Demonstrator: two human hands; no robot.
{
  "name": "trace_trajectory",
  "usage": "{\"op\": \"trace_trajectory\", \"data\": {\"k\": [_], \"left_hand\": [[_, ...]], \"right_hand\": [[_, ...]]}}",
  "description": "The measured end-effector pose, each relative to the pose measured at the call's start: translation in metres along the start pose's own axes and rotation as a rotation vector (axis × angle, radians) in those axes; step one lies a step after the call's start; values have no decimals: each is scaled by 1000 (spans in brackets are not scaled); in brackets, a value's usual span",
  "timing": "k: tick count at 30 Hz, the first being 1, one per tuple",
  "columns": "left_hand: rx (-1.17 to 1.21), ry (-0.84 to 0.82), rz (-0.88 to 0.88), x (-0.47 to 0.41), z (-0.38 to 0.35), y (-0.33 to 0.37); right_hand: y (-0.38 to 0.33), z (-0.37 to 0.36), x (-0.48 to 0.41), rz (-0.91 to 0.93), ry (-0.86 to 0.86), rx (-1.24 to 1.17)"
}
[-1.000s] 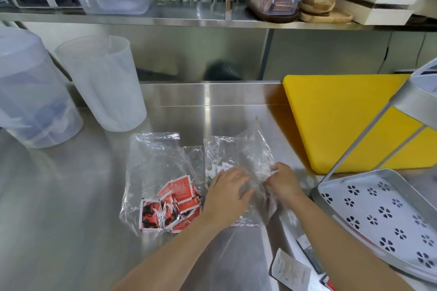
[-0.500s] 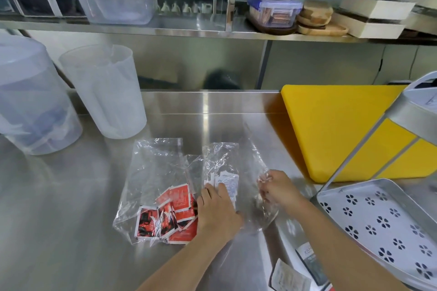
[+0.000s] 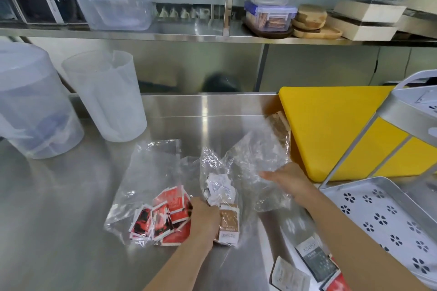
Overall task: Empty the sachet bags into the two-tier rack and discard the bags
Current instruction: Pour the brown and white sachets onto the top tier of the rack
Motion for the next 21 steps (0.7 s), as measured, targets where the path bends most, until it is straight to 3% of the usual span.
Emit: {"op": "trace_trajectory", "data": {"k": [2, 5, 8, 10, 13, 15, 17, 21], "left_hand": [[-249, 101, -142, 2, 1, 7], [-617, 212, -355, 6, 2, 19], [-696, 158, -465, 16, -2, 27], [-640, 79, -516, 28, -8, 31], [-531, -276, -518, 48, -30, 31], [-718, -403, -566, 67, -51, 29], [-858, -309, -620, 75, -62, 32], [-697, 70, -634, 77, -51, 61]], "right_hand": [[3, 1, 1, -44, -27, 27], [-5, 7, 2, 40, -15, -34], [-16, 8, 10, 60, -48, -51], [-24, 5, 15, 50, -79, -118], [-42, -2, 27, 67, -121, -273], [-56, -9, 37, 127, -152, -326], [-68, -15, 48, 196, -158, -381], [-89, -20, 71, 280, -145, -407]]}}
Point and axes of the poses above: each hand's wrist, its own x-axis away from the middle knuckle, its own z-axis out of the back of the hand, y = z × x, the point moved 5 cm from there along -x, towards the middle knuckle, and after that the axes turned 14 degrees about -y, right-handed, at the moved point
